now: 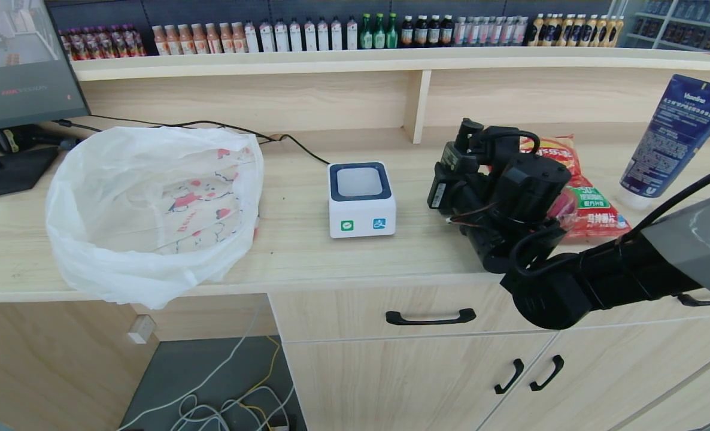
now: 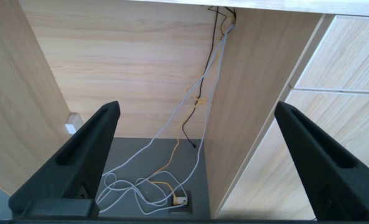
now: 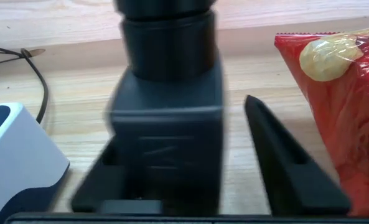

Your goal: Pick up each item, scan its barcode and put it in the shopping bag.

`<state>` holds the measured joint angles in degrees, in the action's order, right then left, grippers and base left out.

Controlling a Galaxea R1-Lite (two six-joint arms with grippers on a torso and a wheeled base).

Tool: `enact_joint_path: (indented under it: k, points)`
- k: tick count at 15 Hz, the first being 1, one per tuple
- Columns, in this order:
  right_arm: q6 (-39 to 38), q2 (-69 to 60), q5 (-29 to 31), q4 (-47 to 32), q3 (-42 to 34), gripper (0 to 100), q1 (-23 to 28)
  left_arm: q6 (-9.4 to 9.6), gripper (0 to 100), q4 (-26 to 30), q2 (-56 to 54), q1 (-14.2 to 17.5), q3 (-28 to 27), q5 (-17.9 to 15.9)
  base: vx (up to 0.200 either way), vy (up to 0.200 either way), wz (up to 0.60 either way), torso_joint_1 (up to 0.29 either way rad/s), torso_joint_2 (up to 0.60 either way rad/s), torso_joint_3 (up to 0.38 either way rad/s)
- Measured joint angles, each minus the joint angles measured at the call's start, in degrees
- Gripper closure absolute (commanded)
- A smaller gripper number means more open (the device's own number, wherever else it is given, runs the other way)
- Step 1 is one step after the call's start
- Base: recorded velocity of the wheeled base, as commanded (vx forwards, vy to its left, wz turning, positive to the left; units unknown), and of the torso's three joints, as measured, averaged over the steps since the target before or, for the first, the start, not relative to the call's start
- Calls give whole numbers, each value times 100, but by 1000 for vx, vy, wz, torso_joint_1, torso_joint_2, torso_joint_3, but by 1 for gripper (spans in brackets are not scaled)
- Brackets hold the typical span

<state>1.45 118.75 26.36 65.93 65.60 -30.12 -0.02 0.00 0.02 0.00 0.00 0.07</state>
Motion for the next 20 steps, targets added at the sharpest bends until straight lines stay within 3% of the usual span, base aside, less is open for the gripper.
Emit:
enact_joint_path:
  k: [11,17,20]
  points:
    - [100,-605,130,146,-227,100,-116,2,0,0,0,0,0,0,0,0,0,0,0,0]
    - [-52,-1960,49,321,-2000,100,-396,2,0,0,0,-2,0,0,0,0,0,0,0,0]
    - [-202,-2751,-343,389,-3007,100,-405,2,0,0,0,0,0,0,0,0,0,0,0,0]
